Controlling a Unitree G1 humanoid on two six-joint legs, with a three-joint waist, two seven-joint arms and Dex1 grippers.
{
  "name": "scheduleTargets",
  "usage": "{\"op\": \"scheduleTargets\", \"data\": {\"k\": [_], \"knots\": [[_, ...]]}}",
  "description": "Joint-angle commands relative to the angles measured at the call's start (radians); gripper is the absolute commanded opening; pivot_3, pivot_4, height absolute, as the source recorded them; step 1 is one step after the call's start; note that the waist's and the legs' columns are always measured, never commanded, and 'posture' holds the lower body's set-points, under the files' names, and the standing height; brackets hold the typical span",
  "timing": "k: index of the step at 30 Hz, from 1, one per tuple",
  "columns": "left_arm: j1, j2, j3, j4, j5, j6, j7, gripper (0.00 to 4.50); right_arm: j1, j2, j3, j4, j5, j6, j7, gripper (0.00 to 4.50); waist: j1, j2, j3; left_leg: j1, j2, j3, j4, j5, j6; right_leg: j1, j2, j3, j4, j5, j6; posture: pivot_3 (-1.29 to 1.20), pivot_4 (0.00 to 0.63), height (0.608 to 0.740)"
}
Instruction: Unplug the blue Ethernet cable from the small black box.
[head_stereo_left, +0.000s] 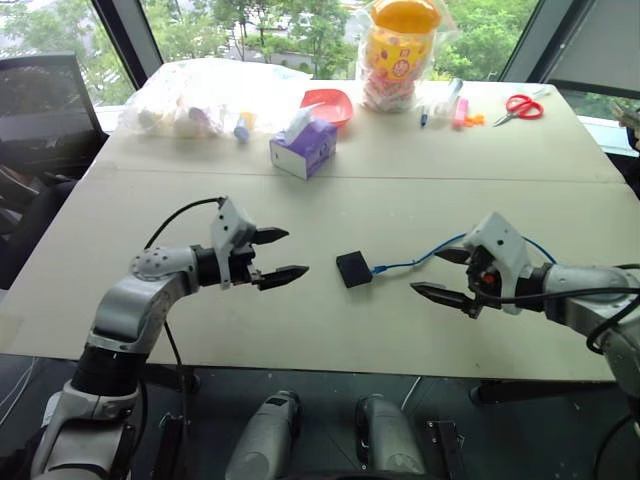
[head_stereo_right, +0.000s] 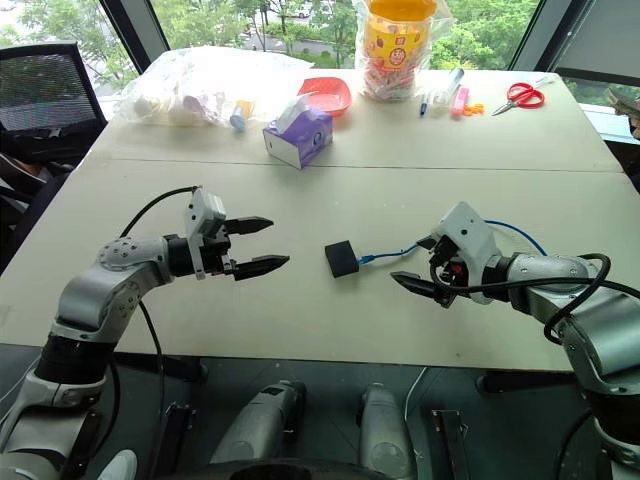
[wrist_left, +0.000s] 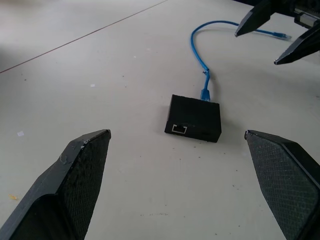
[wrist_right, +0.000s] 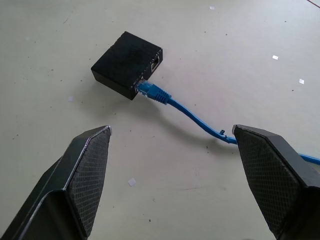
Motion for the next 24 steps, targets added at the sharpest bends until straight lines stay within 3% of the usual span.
{"op": "scheduleTargets", "data": {"k": [1, 15, 24], "knots": [[-0.022, -0.004, 0.023, -0.021, -0.017, 0.004, 0.008, 4.47, -0.024, -0.015, -0.002, -0.003, -0.005, -0.021, 0.012, 4.07, 0.000, 0.000, 0.000, 0.000, 0.000, 0.000, 0.000, 0.000, 0.000, 0.000, 0.000, 0.000, 0.000, 0.000, 0.000, 0.00, 0.150, 0.740], [-0.030, 0.016, 0.014, -0.031, -0.030, 0.037, -0.007, 4.47, -0.093, -0.049, 0.109, 0.064, -0.097, -0.098, 0.064, 4.07, -0.001, 0.000, 0.000, 0.000, 0.000, 0.000, 0.000, 0.000, 0.000, 0.000, 0.000, 0.000, 0.000, 0.000, 0.000, 0.00, 0.150, 0.740], [-0.023, 0.026, 0.016, -0.043, -0.027, 0.037, -0.009, 4.47, -0.369, -0.039, 0.393, 0.307, -0.286, -0.255, 0.255, 4.07, -0.007, 0.000, 0.000, 0.000, 0.000, 0.001, 0.001, 0.000, 0.000, 0.000, 0.000, 0.000, 0.000, 0.000, 0.000, 0.00, 0.150, 0.740]]}}
